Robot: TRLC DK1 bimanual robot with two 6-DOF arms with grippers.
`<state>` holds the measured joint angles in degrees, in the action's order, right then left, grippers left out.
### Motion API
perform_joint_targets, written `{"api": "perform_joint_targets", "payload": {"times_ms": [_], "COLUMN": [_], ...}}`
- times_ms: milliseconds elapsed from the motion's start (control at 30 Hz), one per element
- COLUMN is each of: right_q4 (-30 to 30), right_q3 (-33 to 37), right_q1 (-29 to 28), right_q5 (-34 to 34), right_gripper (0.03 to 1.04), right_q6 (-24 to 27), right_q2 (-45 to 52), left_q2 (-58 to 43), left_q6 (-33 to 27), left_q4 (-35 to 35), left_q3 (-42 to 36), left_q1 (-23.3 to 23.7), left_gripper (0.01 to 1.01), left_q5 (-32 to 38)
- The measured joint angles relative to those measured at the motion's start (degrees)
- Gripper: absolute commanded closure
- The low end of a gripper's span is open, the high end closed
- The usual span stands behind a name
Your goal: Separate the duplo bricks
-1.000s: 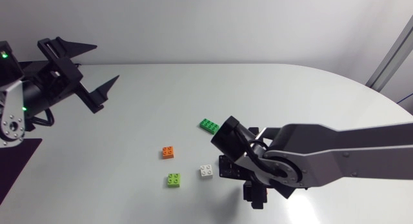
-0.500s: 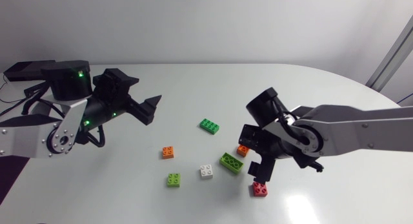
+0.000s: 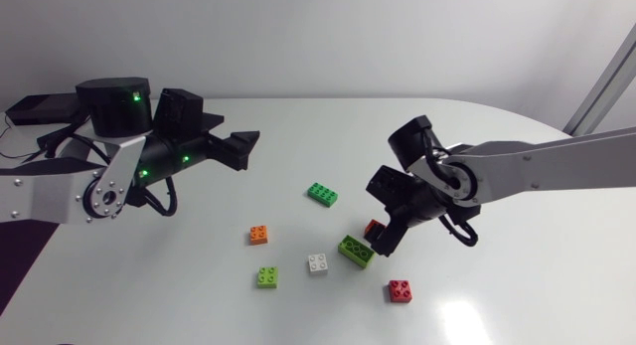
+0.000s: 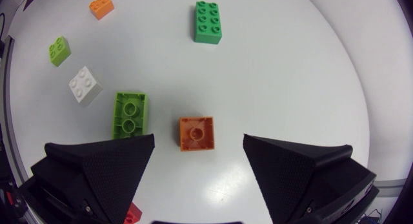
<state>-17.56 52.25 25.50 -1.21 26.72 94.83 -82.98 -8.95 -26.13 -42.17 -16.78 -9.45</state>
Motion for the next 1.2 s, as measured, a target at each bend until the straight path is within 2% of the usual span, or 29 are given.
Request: {"api": "perform_joint_targets", "payload": {"times_ms": [433,600,667,800,933,1100,1167,1200], "right_q4": [1.55,1.77,1.77,2.78,3.15,3.41,3.43,3.43], "right_q3": [0.04,0.04,0.04,0.00,-0.15,-1.09,-1.40,-1.49], "right_q1": [-1.97,-2.36,-2.36,-2.36,-2.36,-2.36,-2.36,-2.36], "right_q5": [-1.88,-3.06,-3.39,-4.00,-4.66,-5.03,-5.31,-5.55], "right_gripper": [0.10,0.21,0.23,0.39,0.58,0.71,0.72,0.76], "right_q6": [-0.37,-0.20,-0.17,-0.13,0.39,1.49,1.62,1.66], "right_q2": [3.17,3.17,3.17,3.34,3.50,3.65,3.69,3.69], "left_q2": [-2.14,-2.45,-2.97,-4.24,-4.59,-5.07,-5.22,-5.25], "left_q6": [-1.29,-1.20,-0.76,-0.42,-0.46,-1.97,-2.49,-2.67], "left_q4": [0.35,-0.72,-1.18,-1.25,-0.42,1.05,1.16,1.18], "left_q3": [-0.92,-1.33,-1.38,-1.40,-1.73,-3.15,-3.56,-3.67], "left_q1": [-0.35,-0.74,-1.07,-1.97,-2.75,-2.86,-2.86,-2.86], "left_gripper": [0.046,0.048,0.057,0.075,0.072,0.051,0.048,0.046], "left_q5": [-3.26,-3.67,-3.78,-3.89,-6.95,-9.90,-9.92,-9.92]}}
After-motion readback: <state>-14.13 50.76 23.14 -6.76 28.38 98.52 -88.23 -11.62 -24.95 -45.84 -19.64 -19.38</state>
